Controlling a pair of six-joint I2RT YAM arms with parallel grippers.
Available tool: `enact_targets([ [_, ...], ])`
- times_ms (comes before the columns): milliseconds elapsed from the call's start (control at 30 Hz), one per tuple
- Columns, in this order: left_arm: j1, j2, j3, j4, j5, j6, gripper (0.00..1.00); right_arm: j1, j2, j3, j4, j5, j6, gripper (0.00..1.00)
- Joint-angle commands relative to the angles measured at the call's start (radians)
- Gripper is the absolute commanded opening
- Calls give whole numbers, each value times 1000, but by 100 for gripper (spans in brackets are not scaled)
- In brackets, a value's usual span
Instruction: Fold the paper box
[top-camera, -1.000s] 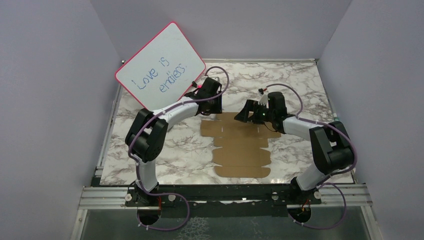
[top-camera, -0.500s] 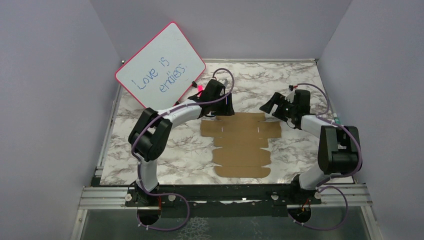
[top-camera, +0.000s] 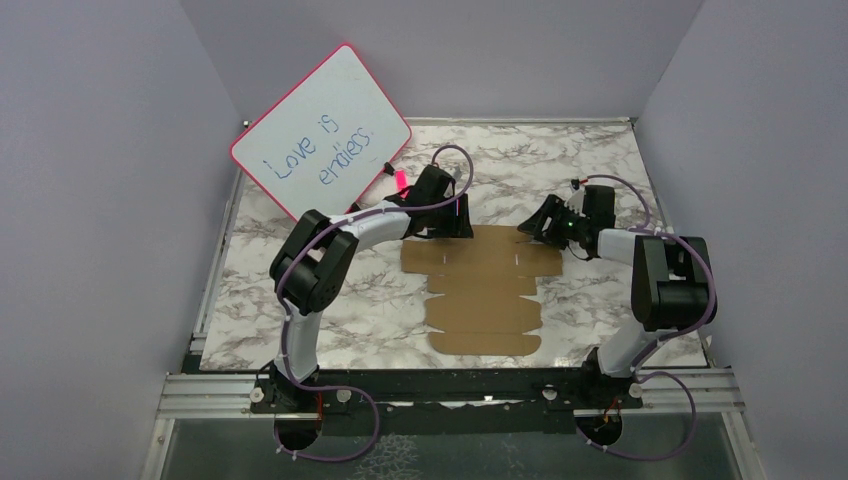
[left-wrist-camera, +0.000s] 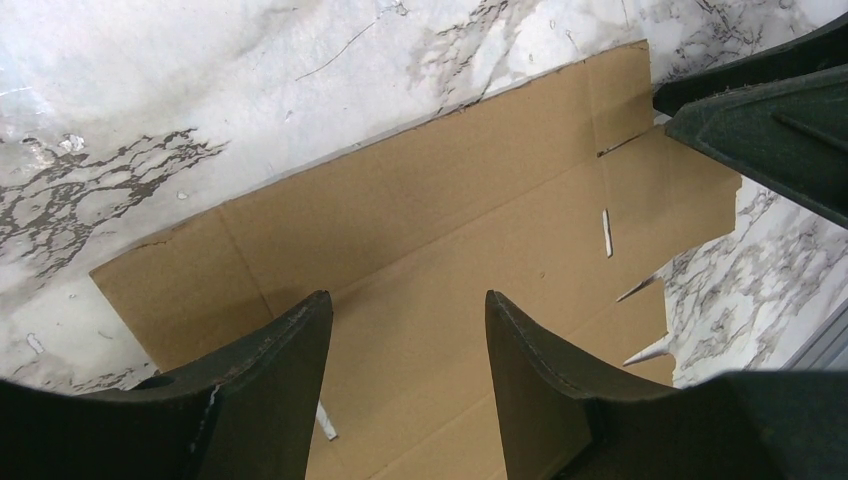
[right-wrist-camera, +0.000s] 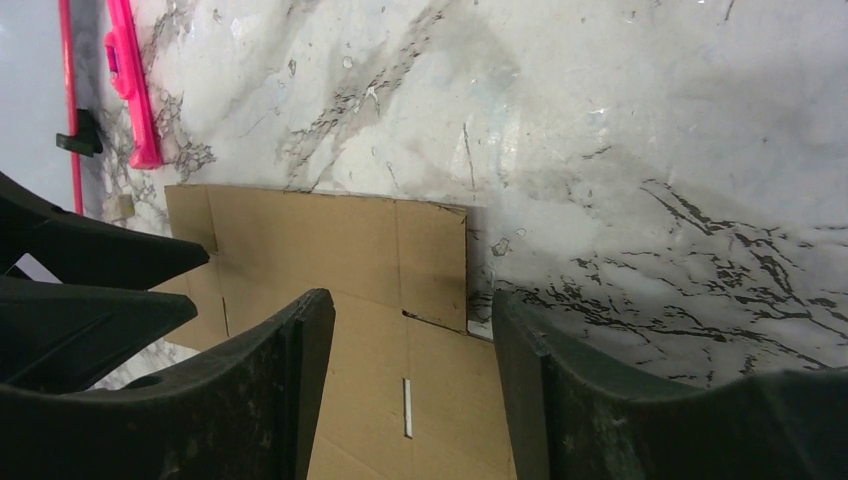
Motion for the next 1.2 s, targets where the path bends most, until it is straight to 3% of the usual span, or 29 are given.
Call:
enact_targets([
  [0, -7, 20, 12, 35, 32, -10, 59, -1, 38, 8, 28, -85, -2, 58],
  [367, -8, 15, -19, 34, -6, 3, 59, 7, 12, 24, -18, -86, -34, 21],
  [500, -7, 17, -31, 28, -20, 8, 59, 37, -13, 50, -76, -32, -65, 16],
  [800, -8, 34, -37, 28, -23, 13, 59, 137, -56, 101, -177, 112, -105, 14],
  [1033, -6, 34, -38, 24, -31, 20, 59, 134, -17, 123, -180, 189, -100, 33],
  [1167, -7, 35, -38, 21, -30, 23, 59, 129, 10, 131, -169, 183, -98, 38],
])
